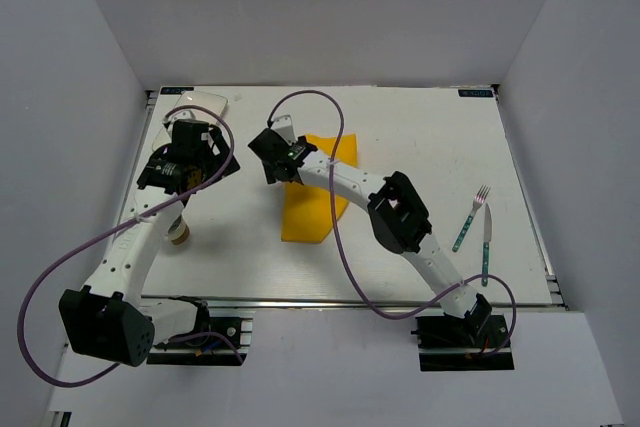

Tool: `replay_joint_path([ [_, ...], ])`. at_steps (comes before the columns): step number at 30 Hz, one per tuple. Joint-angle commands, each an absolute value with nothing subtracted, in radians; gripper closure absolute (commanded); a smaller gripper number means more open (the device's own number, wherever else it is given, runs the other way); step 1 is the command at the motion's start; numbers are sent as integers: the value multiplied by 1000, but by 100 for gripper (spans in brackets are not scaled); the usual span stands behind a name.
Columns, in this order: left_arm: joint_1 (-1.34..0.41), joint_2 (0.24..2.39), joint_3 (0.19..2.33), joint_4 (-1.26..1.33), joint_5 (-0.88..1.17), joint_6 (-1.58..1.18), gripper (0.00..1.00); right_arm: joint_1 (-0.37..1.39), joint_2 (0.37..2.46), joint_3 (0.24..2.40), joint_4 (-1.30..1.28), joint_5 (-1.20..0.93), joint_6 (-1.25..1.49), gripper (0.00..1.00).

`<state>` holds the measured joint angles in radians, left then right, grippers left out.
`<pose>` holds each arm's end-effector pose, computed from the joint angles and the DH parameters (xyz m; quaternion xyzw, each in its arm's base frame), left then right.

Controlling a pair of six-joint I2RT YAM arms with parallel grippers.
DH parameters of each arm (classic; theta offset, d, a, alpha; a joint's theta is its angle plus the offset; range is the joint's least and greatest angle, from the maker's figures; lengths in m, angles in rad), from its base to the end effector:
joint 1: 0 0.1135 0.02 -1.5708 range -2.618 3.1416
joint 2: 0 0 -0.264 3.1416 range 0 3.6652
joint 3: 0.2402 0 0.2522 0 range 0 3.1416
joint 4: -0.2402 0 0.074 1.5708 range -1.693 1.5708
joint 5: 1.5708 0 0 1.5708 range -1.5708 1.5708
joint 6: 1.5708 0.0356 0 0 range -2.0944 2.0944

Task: Set the dinner table for one person

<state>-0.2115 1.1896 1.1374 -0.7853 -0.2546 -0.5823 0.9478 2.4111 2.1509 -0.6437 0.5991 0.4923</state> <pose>0.2386 -0.0421 0.3251 -0.2154 0.9017 -0.0282 0.3738 0.3271 0.4209 0.2034 -0.1098 0.9013 -0.0034 0.4190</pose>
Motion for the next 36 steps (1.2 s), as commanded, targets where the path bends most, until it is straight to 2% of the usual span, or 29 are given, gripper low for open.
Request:
replay_joint_path([
  [1, -210, 1177, 1131, -761, -226, -557, 2, 960, 2459, 2204, -629, 647, 514, 21],
  [4, -210, 1177, 1121, -749, -216, -549, 2, 962, 2483, 2229, -644, 699, 526, 29],
  [5, -210, 1177, 1118, -749, -213, -548, 2, 962, 2485, 2224, -649, 722, 532, 39],
  [8, -210, 1177, 1115, -746, -210, -540, 2, 966, 2464, 2181, -637, 774, 549, 51],
  [11, -210, 1177, 1114, -744, -207, -537, 2, 968, 2445, 2163, -638, 795, 565, 74],
  [12, -210, 1177, 1112, -741, -204, -537, 2, 969, 2441, 2160, -637, 798, 565, 86],
  [13, -210, 1175, 1112, -741, -204, -537, 2, 968, 2422, 2152, -634, 805, 565, 94],
  [14, -210, 1174, 1114, -741, -204, -537, 2, 976, 2413, 2146, -623, 808, 561, 97],
  [17, -210, 1173, 1117, -741, -204, -537, 2, 983, 2356, 2115, -572, 779, 538, 100],
  [20, -210, 1178, 1130, -741, -203, -540, 2, 966, 2274, 2045, -474, 657, 526, 100],
  [24, -210, 1203, 1184, -739, -166, -560, 2, 916, 2026, 1781, -222, 386, 540, 100],
  [28, -210, 1226, 1236, -730, -129, -578, 2, 789, 1852, 1608, -204, 379, 592, 100],
  [36, -219, 1250, 1188, -600, 46, -635, 2, 549, 1396, 1042, -241, 392, 615, 100],
])
